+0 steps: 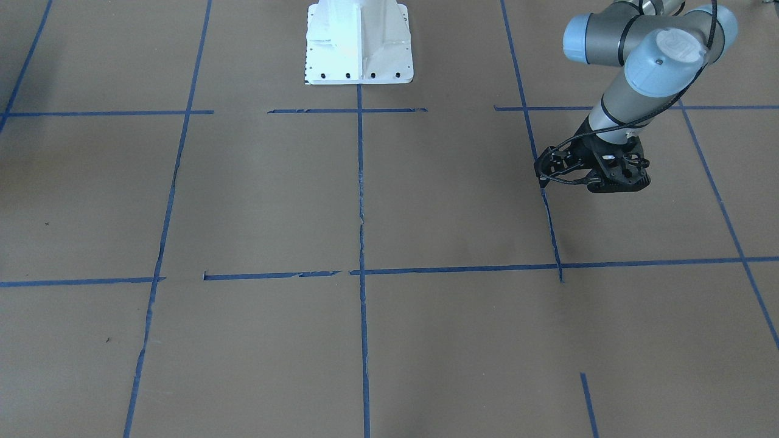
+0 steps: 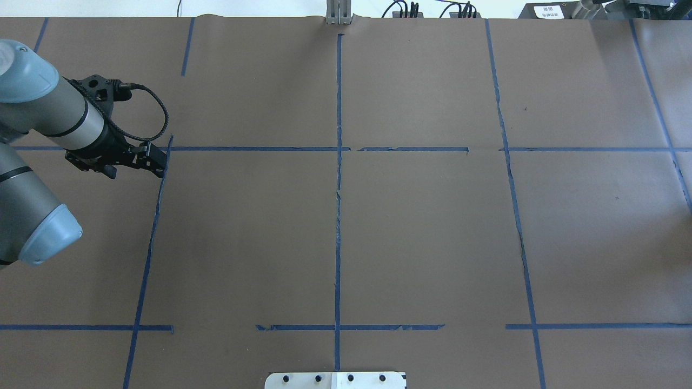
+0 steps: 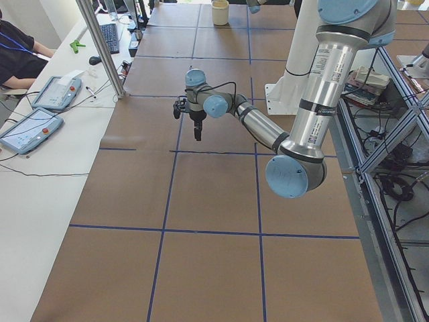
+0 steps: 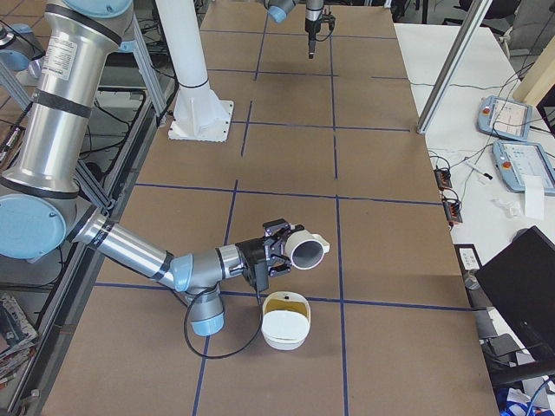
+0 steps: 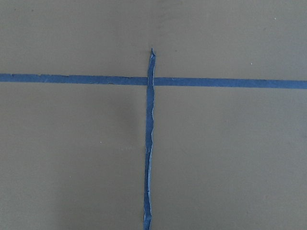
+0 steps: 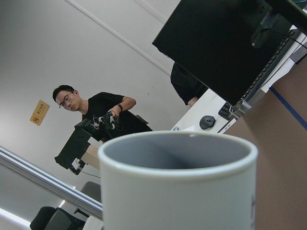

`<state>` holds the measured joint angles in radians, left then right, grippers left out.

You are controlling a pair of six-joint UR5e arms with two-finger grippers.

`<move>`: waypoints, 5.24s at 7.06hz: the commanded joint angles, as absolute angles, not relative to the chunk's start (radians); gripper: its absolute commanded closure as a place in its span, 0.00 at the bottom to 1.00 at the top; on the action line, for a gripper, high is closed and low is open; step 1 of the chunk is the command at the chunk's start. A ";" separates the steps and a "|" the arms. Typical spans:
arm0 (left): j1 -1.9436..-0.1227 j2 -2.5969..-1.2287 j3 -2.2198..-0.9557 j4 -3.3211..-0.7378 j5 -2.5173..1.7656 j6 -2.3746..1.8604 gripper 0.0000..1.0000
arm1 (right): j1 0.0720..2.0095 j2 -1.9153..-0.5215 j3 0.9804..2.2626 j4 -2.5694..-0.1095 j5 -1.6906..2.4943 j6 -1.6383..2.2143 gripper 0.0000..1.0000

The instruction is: Left arm hands cup to right arm to dump lemon

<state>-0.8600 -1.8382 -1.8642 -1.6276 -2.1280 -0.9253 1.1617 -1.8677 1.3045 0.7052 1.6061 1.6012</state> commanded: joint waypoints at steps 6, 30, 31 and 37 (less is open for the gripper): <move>-0.825 -1.943 -1.891 -1.632 -2.160 -0.966 0.00 | 1.001 -1.606 1.388 0.237 1.755 0.686 0.72; -0.727 -2.341 -1.632 -1.624 -2.258 -1.555 0.47 | 0.241 -0.937 1.394 -0.459 0.848 0.581 0.52; -0.718 -2.339 -1.635 -1.624 -2.258 -1.555 0.53 | 0.241 -0.937 1.394 -0.459 0.848 0.581 0.52; -0.715 -2.341 -1.638 -1.626 -2.258 -1.552 1.00 | 0.239 -0.937 1.393 -0.457 0.847 0.586 0.13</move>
<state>-0.7159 -2.3408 -1.6382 -1.6260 -2.2580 -1.5526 0.2402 -0.9373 1.3942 -0.4578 0.8479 0.5825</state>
